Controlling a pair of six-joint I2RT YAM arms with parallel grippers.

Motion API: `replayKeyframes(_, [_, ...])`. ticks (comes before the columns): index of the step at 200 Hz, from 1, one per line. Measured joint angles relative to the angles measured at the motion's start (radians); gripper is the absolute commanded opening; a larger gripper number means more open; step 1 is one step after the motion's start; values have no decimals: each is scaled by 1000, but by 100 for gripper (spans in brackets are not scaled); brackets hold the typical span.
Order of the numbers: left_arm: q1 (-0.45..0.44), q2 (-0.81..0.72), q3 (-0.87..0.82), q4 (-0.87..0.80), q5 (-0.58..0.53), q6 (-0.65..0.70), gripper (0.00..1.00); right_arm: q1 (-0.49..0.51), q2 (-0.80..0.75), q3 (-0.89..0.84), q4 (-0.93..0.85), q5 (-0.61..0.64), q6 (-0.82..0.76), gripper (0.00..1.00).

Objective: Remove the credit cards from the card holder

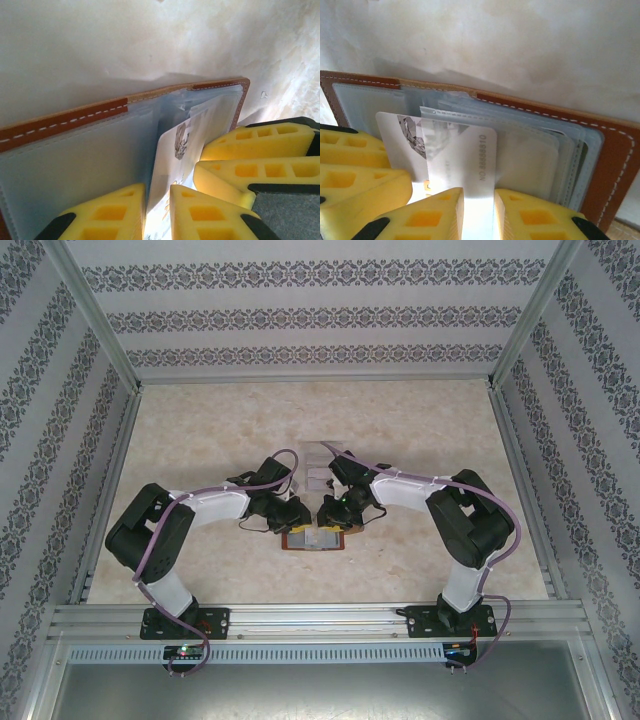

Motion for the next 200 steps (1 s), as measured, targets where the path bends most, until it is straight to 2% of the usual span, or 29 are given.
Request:
replayKeyframes(55, [19,-33,0,-43,-24,49,9,0,0,0,0,0,-3,27])
replayKeyframes(148, [37,-61,0,-86,-30,83,7,0,0,2,-2,0,-3,27])
replayKeyframes(200, [37,-81,50,-220,-88,142,6,0,0,5,-8,0,-3,27])
